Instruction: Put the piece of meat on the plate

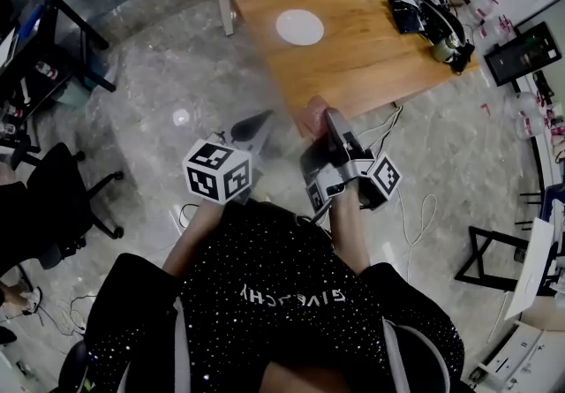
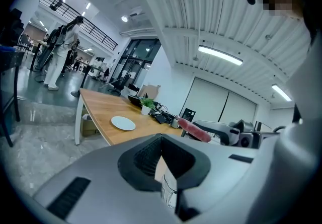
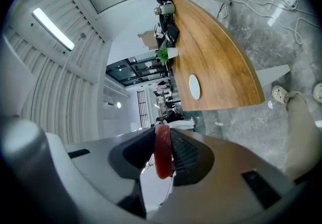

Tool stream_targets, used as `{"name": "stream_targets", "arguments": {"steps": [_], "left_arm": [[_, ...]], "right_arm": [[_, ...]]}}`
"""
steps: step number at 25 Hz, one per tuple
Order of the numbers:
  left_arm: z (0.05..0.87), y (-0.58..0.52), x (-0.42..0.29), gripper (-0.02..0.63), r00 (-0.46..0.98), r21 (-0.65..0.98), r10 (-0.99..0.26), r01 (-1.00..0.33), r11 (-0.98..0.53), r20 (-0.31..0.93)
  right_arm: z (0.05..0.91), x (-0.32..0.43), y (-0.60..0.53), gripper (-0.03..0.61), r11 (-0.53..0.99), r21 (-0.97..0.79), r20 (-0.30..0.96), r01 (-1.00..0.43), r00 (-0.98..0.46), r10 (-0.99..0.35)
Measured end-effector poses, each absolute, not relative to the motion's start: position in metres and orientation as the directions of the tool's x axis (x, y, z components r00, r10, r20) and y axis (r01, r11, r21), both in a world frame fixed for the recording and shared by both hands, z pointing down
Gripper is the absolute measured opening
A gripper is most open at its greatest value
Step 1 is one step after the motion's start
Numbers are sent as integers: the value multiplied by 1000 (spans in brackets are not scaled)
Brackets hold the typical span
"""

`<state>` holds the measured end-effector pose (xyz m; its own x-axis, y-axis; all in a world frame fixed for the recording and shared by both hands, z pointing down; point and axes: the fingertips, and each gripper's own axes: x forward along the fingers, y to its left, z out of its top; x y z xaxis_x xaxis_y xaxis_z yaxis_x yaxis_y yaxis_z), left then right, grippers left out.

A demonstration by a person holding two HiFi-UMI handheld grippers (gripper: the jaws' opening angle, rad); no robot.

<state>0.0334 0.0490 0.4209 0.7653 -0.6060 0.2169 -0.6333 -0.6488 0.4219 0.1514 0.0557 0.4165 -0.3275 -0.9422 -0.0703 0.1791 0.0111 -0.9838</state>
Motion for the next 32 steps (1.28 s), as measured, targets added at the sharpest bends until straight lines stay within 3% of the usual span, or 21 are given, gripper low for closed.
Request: {"name": "stream_targets", "arguments": {"steps": [32], "left_arm": [[445,-130,41,9,811,479,-527,-578,-660,252]], "right_arm": [[439,169,-107,98,-49,-986,10,160,-237,-972]]}}
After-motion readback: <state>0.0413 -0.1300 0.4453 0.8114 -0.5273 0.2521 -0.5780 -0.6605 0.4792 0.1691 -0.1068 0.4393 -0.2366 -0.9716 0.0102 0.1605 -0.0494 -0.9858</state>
